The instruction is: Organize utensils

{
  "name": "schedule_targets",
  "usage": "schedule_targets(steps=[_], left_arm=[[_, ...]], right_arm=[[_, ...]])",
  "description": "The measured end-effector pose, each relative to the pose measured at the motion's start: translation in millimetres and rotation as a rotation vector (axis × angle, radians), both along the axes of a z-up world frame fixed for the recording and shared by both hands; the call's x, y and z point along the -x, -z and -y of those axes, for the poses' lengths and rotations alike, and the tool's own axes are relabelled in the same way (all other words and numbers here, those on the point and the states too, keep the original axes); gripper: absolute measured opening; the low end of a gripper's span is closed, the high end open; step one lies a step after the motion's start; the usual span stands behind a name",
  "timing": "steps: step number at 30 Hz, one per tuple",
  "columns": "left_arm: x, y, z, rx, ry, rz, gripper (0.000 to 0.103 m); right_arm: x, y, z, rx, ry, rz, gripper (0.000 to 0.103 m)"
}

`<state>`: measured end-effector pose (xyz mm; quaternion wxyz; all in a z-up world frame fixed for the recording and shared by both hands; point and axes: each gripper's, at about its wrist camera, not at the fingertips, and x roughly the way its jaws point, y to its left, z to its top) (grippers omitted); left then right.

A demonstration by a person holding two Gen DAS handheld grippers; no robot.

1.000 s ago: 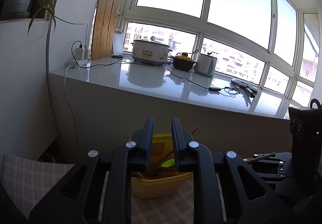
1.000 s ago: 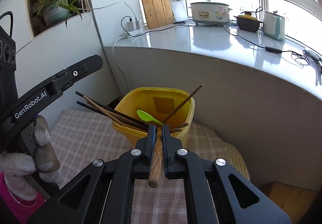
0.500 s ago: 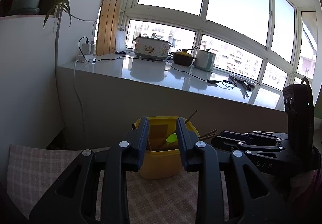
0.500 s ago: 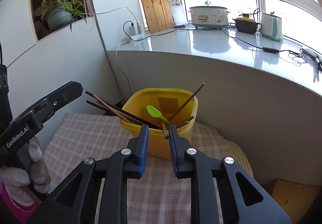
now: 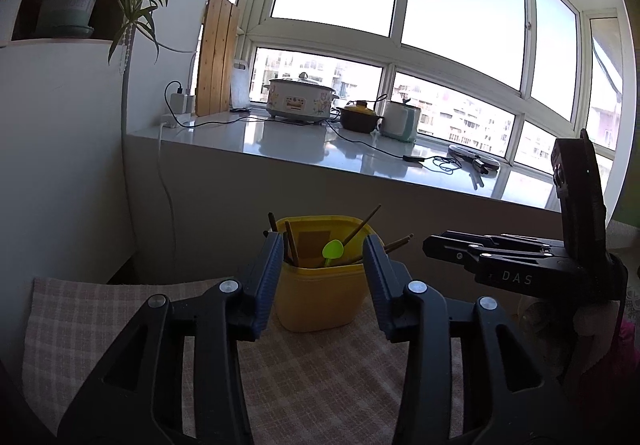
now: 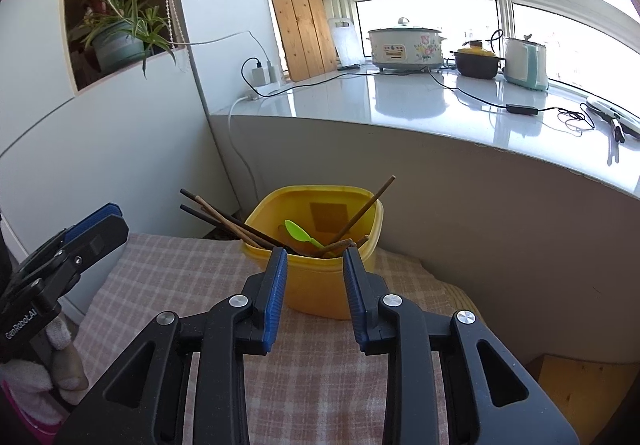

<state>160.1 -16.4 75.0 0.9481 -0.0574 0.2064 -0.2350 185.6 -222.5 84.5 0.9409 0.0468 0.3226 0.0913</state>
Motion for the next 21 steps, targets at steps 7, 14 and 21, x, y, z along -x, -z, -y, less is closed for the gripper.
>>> schedule_targets(steps=[7, 14, 21], left_arm=[[28.4, 4.3, -9.5, 0.001, -0.029, 0.005, 0.073], [43.6, 10.0, -22.0, -0.025, -0.068, -0.016, 0.087], [58.9, 16.3, -29.1, -0.062, -0.12, -0.023, 0.102]], right_arm=[[23.1, -1.0, -5.7, 0.028, 0.044, 0.037, 0.037], [41.2, 0.0, -14.8, 0.056, 0.067, 0.077, 0.051], [52.2, 6.3, -16.9, 0.08, 0.119, 0.089, 0.062]])
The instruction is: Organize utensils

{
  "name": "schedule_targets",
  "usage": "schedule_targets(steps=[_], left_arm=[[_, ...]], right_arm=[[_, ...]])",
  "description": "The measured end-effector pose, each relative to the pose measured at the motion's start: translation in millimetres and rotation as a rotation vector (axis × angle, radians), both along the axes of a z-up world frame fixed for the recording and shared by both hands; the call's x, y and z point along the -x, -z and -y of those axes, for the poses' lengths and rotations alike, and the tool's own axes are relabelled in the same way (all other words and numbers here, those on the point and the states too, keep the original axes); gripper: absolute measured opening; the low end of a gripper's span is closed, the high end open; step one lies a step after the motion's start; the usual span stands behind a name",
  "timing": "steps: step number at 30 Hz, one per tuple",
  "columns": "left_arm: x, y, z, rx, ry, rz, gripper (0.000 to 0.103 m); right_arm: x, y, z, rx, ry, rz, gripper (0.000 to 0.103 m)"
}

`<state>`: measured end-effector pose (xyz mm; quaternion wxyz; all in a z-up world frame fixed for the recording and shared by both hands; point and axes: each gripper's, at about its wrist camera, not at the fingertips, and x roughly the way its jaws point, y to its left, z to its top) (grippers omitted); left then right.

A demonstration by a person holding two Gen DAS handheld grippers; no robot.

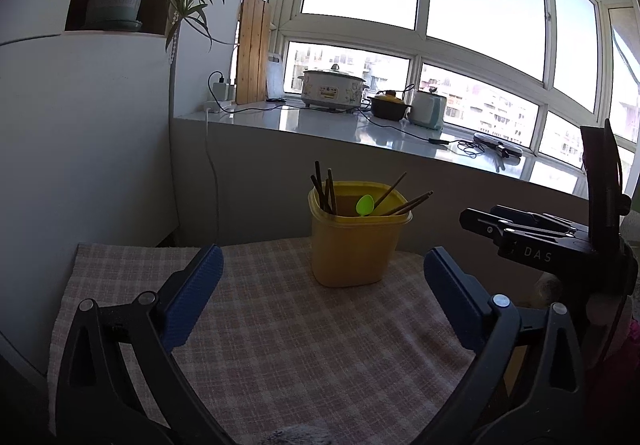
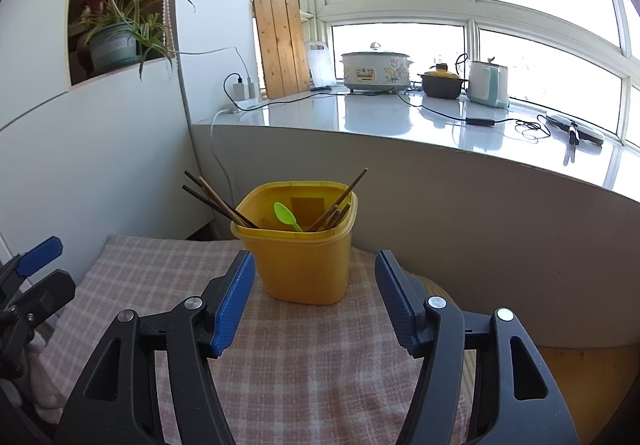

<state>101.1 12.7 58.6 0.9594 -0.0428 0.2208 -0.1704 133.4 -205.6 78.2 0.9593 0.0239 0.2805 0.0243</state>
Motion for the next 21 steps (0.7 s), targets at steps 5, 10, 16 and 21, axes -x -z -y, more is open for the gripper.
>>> schedule_targets(steps=[5, 10, 16, 21], left_arm=[[5.5, 3.1, 3.4, -0.041, -0.026, -0.013, 0.103], [8.8, 8.1, 7.1, -0.089, -0.054, -0.026, 0.103], [11.3, 9.4, 3.5, -0.108, -0.088, -0.019, 0.103], [9.6, 10.3, -1.7, -0.111, -0.115, -0.016, 0.103]], right_arm=[[4.9, 5.9, 1.4, 0.006, 0.037, -0.004, 0.07], [11.7, 5.2, 1.9, 0.037, 0.067, 0.018, 0.082], [13.3, 5.2, 0.5, 0.056, 0.087, 0.033, 0.084], [13.8, 7.5, -1.1, 0.062, 0.094, 0.037, 0.084]])
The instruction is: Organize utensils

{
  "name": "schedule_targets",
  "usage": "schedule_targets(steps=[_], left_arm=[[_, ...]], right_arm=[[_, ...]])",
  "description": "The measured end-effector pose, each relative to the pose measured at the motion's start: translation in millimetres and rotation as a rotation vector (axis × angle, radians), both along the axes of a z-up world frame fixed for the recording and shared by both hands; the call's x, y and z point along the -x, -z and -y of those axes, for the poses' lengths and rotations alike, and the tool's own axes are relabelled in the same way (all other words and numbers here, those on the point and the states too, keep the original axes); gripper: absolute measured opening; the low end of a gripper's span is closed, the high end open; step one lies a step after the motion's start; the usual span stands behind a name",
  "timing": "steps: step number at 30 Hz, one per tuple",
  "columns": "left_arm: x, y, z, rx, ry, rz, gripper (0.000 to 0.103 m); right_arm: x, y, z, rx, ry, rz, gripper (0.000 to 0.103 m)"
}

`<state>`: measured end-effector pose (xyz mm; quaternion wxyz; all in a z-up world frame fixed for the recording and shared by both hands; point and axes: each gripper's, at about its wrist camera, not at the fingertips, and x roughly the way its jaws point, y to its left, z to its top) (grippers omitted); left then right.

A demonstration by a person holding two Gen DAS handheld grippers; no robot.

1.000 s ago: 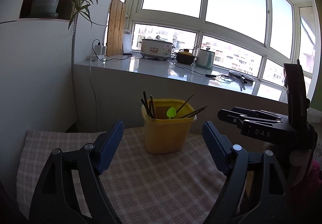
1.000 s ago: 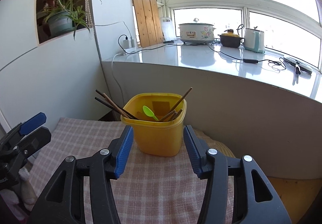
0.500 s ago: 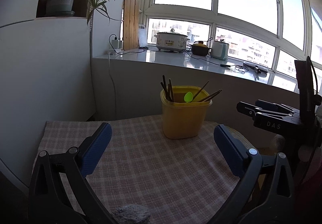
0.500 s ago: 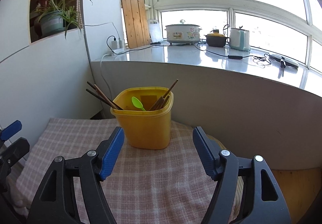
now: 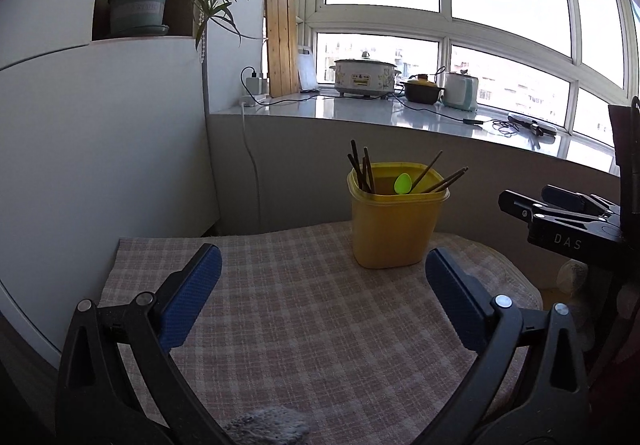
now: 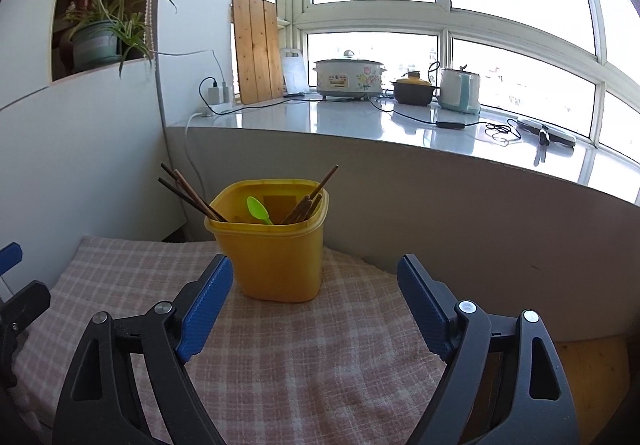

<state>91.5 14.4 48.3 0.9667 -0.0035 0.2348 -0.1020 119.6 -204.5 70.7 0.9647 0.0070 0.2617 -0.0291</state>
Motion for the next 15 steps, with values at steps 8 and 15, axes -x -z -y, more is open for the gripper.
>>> schedule_targets(steps=[8, 15], left_arm=[[-2.7, 0.4, -1.8, 0.007, -0.002, -0.006, 0.103], [-4.2, 0.6, -2.1, 0.014, -0.002, -0.008, 0.103]], right_arm=[[-2.6, 0.9, 1.0, -0.009, -0.001, -0.005, 0.084], [-5.1, 3.0, -0.9, -0.01, -0.008, -0.016, 0.084]])
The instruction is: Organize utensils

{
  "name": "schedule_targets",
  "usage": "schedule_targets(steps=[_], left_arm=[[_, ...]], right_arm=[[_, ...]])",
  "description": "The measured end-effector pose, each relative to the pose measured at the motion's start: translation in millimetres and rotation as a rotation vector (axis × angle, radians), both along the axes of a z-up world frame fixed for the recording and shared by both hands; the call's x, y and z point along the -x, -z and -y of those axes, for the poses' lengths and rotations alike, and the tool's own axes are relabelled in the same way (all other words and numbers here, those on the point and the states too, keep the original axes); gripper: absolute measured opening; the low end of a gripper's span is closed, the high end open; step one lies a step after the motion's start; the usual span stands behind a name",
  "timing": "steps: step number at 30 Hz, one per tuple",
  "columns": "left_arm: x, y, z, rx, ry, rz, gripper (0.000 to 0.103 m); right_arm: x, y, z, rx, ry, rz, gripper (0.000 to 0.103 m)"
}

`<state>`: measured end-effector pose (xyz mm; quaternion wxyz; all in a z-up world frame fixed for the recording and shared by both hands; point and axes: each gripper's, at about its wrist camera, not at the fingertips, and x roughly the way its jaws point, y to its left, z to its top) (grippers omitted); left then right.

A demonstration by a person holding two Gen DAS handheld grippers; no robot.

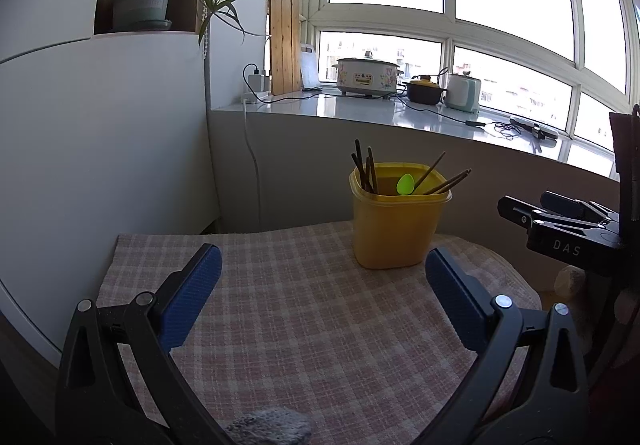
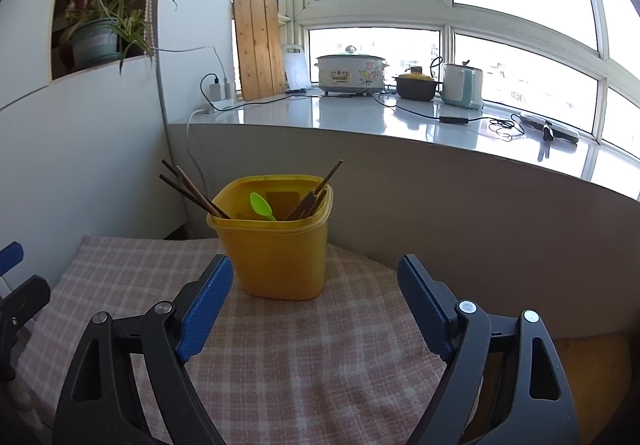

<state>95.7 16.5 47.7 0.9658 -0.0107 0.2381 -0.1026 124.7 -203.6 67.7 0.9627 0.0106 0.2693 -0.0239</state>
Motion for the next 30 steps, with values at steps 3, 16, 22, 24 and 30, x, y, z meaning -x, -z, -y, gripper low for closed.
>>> schedule_targets(steps=[3, 16, 22, 24, 30], left_arm=[[-0.1, 0.0, -0.2, 0.0, 0.001, 0.0, 0.103], [0.1, -0.4, -0.6, 0.005, -0.001, 0.001, 0.103], [0.0, 0.0, -0.8, 0.004, 0.0, 0.0, 0.103], [0.3, 0.0, -0.7, 0.004, -0.001, 0.0, 0.103], [0.8, -0.9, -0.9, 0.003, -0.01, 0.003, 0.103]], right_arm=[[0.3, -0.7, 0.0, -0.004, 0.0, 0.002, 0.084], [-0.6, -0.2, 0.1, -0.01, -0.004, -0.001, 0.084], [-1.2, 0.7, -1.5, -0.011, -0.008, -0.004, 0.084], [-1.2, 1.1, -2.2, -0.011, -0.009, -0.006, 0.084], [-1.7, 2.5, -2.8, -0.013, -0.014, -0.011, 0.084]])
